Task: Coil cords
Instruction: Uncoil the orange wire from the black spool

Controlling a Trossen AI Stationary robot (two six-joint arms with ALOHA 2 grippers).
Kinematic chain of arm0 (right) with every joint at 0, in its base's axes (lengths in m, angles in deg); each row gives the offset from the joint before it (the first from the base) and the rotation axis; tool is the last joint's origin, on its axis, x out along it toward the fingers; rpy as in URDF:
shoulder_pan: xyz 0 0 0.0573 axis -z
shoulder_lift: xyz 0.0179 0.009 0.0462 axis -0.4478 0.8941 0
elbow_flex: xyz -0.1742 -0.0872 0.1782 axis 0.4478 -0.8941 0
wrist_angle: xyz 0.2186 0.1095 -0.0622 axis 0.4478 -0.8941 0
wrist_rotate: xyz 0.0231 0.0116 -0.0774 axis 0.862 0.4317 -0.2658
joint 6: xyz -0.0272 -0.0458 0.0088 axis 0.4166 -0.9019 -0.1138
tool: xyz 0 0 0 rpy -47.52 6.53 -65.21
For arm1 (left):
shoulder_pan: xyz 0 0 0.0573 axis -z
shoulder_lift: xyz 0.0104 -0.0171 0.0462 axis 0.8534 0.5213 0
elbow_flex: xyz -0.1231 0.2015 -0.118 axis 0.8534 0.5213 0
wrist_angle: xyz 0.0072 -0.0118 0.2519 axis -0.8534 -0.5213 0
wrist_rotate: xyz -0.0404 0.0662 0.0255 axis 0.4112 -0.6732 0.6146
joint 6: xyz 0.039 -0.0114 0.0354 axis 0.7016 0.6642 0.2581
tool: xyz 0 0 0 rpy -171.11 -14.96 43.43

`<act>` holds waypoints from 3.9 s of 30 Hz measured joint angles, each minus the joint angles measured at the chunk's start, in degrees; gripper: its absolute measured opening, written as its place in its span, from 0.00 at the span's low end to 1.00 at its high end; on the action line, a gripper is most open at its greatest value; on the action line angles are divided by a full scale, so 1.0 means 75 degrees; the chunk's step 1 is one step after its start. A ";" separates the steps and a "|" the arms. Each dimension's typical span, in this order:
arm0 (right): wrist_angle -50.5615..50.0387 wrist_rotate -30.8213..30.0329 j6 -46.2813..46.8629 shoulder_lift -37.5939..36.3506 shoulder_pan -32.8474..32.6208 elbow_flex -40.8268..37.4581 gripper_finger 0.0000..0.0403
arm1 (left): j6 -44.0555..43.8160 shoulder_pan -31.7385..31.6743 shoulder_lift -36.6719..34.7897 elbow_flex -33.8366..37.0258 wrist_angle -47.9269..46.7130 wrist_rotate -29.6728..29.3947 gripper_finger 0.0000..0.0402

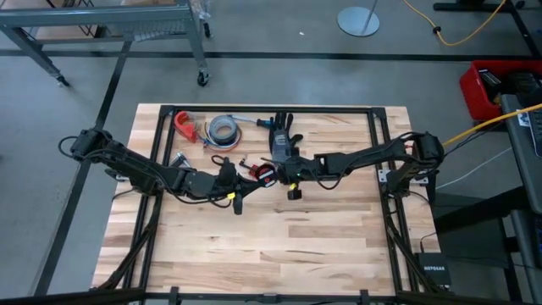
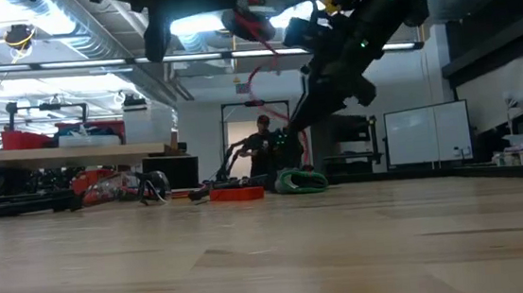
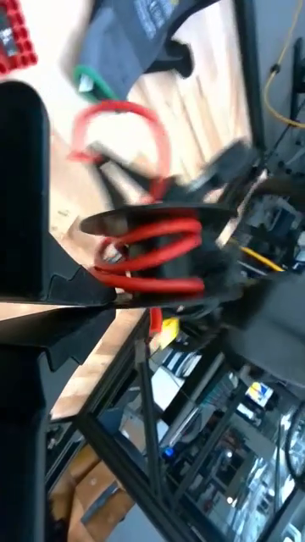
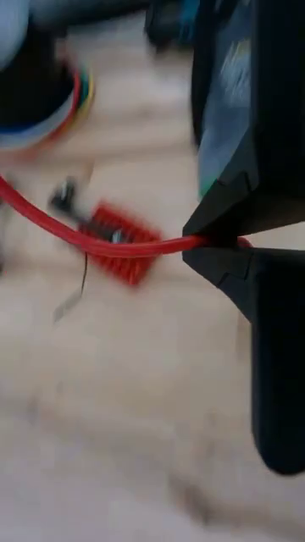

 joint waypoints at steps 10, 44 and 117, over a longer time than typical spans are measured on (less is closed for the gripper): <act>-0.0042 -0.0701 -0.0003 -0.0097 0.0002 0.0000 0.22 | 0.0035 0.0202 -0.0006 -0.0003 -0.0002 -0.0050 0.00; -0.9547 -0.5043 0.4351 -0.1749 0.0002 0.0927 0.45 | 0.0457 0.0243 -0.1000 -0.0006 -0.1550 -0.1072 0.00; 0.7581 0.4638 0.4430 -0.2111 -0.0014 -0.2997 0.45 | 0.2566 0.0167 0.0527 -0.0006 0.1720 0.1925 0.00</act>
